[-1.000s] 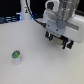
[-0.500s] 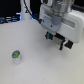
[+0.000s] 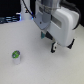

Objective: Open the kcup holder, insert the kcup into the holder, and close the kcup holder

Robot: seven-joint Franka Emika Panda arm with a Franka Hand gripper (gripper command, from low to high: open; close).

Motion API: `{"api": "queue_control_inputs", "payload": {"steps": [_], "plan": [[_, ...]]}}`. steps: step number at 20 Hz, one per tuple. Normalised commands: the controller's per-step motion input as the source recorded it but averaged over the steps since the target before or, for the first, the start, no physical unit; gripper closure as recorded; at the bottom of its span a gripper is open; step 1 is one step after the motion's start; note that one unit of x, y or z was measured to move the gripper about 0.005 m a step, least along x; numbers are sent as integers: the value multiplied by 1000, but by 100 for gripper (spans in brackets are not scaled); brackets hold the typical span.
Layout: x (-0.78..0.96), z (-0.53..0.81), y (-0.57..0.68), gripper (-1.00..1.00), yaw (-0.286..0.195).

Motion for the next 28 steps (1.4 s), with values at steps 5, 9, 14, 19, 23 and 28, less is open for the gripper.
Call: {"api": "queue_control_inputs", "payload": {"steps": [5, 9, 14, 19, 23, 28], "plan": [[-68, 67, -468, -100, -281], [-121, 43, -482, -100, -272], [-268, 12, -495, -100, -256], [-334, 4, -508, -100, -248], [-307, -17, -521, -100, -249], [-281, -98, -530, -100, -251]]}}
